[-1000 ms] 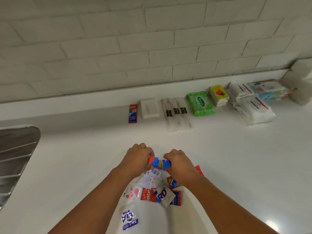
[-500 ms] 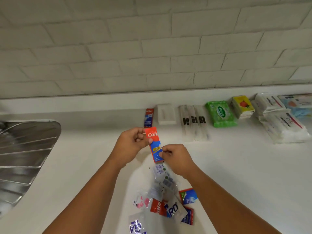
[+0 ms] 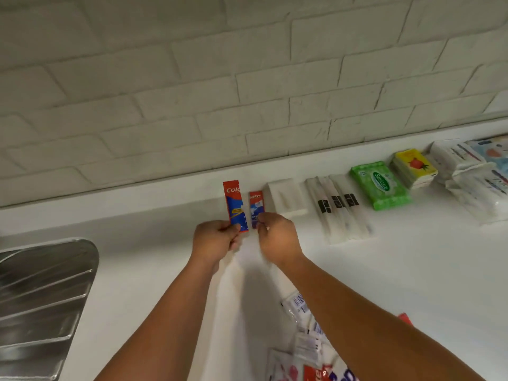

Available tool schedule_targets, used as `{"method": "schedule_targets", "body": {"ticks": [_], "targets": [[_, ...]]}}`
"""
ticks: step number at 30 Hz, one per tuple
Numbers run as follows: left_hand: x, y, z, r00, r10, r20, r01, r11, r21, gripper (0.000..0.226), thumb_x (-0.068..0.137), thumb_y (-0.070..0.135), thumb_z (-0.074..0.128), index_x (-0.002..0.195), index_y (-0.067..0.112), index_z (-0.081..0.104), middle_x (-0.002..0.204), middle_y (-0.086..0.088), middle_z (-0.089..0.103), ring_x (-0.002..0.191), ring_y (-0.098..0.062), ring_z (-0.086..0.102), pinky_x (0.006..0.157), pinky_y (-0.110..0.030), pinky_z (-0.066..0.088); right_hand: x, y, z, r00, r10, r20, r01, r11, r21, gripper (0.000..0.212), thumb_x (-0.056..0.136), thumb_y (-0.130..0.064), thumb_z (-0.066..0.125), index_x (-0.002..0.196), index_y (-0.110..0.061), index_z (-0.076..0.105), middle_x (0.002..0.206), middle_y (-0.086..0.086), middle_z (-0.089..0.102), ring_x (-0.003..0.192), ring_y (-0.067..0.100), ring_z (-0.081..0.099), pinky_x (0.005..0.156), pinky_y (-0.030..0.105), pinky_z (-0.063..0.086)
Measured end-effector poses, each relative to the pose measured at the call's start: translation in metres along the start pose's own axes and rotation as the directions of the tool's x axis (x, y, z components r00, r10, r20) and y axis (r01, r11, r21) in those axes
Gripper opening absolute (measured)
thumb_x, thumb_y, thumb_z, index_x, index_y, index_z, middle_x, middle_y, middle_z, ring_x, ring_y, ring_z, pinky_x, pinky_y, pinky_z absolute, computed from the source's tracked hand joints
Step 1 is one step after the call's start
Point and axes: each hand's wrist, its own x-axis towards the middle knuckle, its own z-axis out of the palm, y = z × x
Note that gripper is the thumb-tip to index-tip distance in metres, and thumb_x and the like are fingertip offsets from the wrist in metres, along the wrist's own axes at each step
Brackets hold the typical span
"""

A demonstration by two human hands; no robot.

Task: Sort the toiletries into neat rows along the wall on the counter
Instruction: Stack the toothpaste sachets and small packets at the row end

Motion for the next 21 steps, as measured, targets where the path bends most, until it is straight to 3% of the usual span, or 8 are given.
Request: {"method": "schedule_targets", "body": {"ticks": [3, 7, 10, 13, 15, 17, 18, 21], "targets": [[0.031, -0.001, 0.001, 0.996, -0.087, 0.021, 0.087, 0.996, 0.006, 0.006, 0.090, 0.009, 0.071, 0.090, 0.003, 0.072, 0.074, -0.013, 0.070, 0.060, -0.020, 0.061, 0.068, -0.035, 0.057, 0.005, 0.011, 0.019, 0.997, -0.065, 0.029, 0.068, 0.991, -0.111, 0.027, 0.094, -0.011, 0.050, 0.117, -0.007, 0.063, 0.114, 0.011, 0.065, 0.096, 0.027, 0.064, 0.088, 0.033, 0.053], [0.059, -0.013, 0.008, 0.981, -0.176, 0.082, 0.177, 0.984, -0.007, 0.010, 0.090, 0.005, 0.069, 0.095, -0.004, 0.069, 0.076, -0.015, 0.068, 0.059, -0.020, 0.060, 0.057, -0.028, 0.054, 0.009, 0.021, 0.040, 0.992, -0.084, 0.098, 0.104, 0.969, -0.224, 0.047, 0.092, -0.005, 0.051, 0.138, -0.002, 0.048, 0.143, 0.016, 0.047, 0.128, 0.029, 0.049, 0.106, 0.031, 0.041], [0.068, -0.023, 0.014, 0.977, -0.194, 0.085, 0.193, 0.981, 0.016, 0.011, 0.089, 0.006, 0.072, 0.095, -0.003, 0.071, 0.078, -0.012, 0.072, 0.063, -0.019, 0.065, 0.058, -0.028, 0.057, 0.009, 0.028, 0.051, 0.992, -0.093, 0.080, 0.110, 0.962, -0.250, 0.053, 0.088, -0.002, 0.054, 0.140, 0.001, 0.045, 0.148, 0.019, 0.042, 0.140, 0.030, 0.038, 0.113, 0.035, 0.038], [0.076, -0.030, 0.019, 0.990, -0.131, 0.053, 0.125, 0.987, 0.104, 0.017, 0.085, 0.012, 0.076, 0.094, -0.002, 0.075, 0.080, -0.015, 0.075, 0.066, -0.024, 0.070, 0.069, -0.036, 0.062, 0.011, 0.040, 0.063, 0.991, -0.130, 0.027, 0.132, 0.959, -0.251, 0.049, 0.075, 0.003, 0.067, 0.124, 0.005, 0.061, 0.131, 0.024, 0.059, 0.127, 0.039, 0.053, 0.103, 0.045, 0.048], [0.079, -0.030, 0.020, 1.000, 0.005, 0.027, -0.014, 0.937, 0.348, 0.021, 0.083, 0.026, 0.078, 0.089, 0.005, 0.078, 0.076, -0.012, 0.075, 0.068, -0.025, 0.072, 0.073, -0.037, 0.062, 0.010, 0.043, 0.064, 0.992, -0.128, 0.020, 0.128, 0.958, -0.256, 0.048, 0.071, 0.005, 0.071, 0.118, 0.006, 0.065, 0.125, 0.024, 0.062, 0.122, 0.040, 0.057, 0.101, 0.046, 0.049], [0.074, -0.026, 0.019, 0.986, 0.166, 0.031, -0.150, 0.774, 0.615, 0.028, 0.081, 0.039, 0.076, 0.090, 0.012, 0.079, 0.080, -0.008, 0.076, 0.075, -0.025, 0.072, 0.069, -0.031, 0.057, 0.009, 0.041, 0.064, 0.988, -0.153, 0.012, 0.151, 0.949, -0.277, 0.049, 0.073, 0.004, 0.070, 0.121, 0.006, 0.063, 0.130, 0.023, 0.059, 0.127, 0.039, 0.052, 0.106, 0.044, 0.044], [0.071, -0.025, 0.018, 0.978, 0.206, 0.038, -0.178, 0.721, 0.669, 0.031, 0.081, 0.042, 0.075, 0.093, 0.013, 0.079, 0.083, -0.007, 0.076, 0.078, -0.025, 0.071, 0.066, -0.028, 0.052, 0.009, 0.041, 0.063, 0.987, -0.156, 0.023, 0.156, 0.945, -0.288, 0.050, 0.077, 0.001, 0.067, 0.127, 0.005, 0.059, 0.136, 0.022, 0.055, 0.133, 0.037, 0.047, 0.110, 0.042, 0.039], [0.065, -0.025, 0.016, 0.961, 0.271, 0.052, -0.231, 0.689, 0.687, 0.036, 0.080, 0.042, 0.078, 0.099, 0.012, 0.075, 0.091, -0.007, 0.074, 0.084, -0.024, 0.068, 0.064, -0.026, 0.041, 0.012, 0.044, 0.062, 0.985, -0.159, 0.061, 0.170, 0.938, -0.300, 0.054, 0.083, -0.005, 0.062, 0.135, 0.002, 0.052, 0.146, 0.017, 0.046, 0.141, 0.033, 0.037, 0.117, 0.039, 0.031]]}}
